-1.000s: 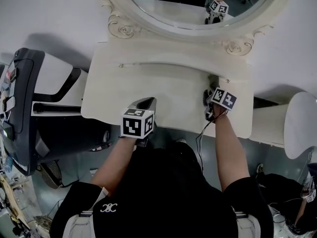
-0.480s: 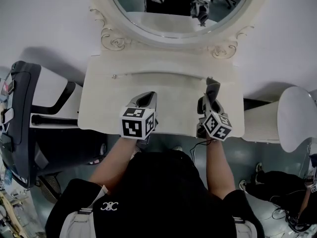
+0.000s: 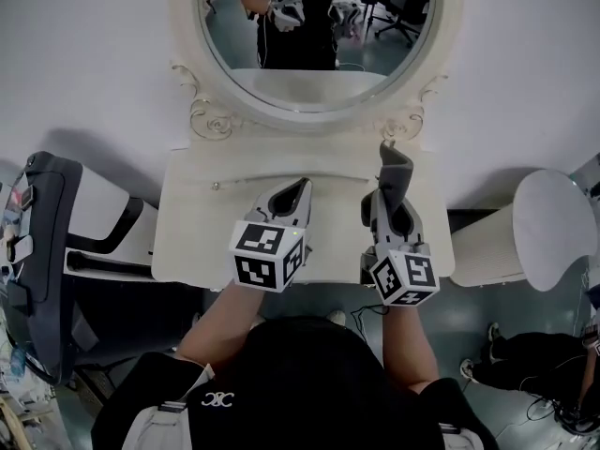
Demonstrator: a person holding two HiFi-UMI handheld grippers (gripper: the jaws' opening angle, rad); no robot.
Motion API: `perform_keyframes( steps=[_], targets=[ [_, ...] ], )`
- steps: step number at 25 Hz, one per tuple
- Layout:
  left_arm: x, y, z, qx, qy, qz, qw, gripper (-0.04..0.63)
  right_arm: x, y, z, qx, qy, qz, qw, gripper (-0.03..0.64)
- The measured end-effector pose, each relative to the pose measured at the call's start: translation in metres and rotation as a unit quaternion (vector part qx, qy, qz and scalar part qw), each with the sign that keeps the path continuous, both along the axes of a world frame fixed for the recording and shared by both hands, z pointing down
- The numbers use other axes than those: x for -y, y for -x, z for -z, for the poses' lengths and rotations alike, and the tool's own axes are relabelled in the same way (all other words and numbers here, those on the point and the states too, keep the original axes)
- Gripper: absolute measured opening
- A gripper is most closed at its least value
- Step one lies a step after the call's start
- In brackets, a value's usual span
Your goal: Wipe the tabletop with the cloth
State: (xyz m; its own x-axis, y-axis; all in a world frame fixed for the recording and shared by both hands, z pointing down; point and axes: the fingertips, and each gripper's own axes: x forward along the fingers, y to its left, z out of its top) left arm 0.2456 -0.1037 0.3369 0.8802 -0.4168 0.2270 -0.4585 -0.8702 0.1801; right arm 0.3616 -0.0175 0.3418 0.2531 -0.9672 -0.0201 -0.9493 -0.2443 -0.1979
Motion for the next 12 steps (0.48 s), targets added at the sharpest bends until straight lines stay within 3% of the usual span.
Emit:
perform_keyframes(
  steps=[3, 6, 12],
  targets=[
    [-0.002, 0.006, 0.01, -0.009, -0.007, 0.0, 0.9999, 0.006, 0.001, 0.018, 0.01, -0.023, -0.001, 0.013, 1.0, 0.081],
    [0.002, 0.013, 0.007, -0.009, 0.005, 0.005, 0.9999, 0.006, 0.006, 0.029, 0.01, -0.015, -0.001, 0.028, 0.999, 0.081],
    [0.007, 0.028, -0.007, 0.018, -0.001, 0.028, 0.9995, 0.006, 0.012, 0.038, 0.0, 0.002, 0.008, 0.043, 0.999, 0.081]
  ],
)
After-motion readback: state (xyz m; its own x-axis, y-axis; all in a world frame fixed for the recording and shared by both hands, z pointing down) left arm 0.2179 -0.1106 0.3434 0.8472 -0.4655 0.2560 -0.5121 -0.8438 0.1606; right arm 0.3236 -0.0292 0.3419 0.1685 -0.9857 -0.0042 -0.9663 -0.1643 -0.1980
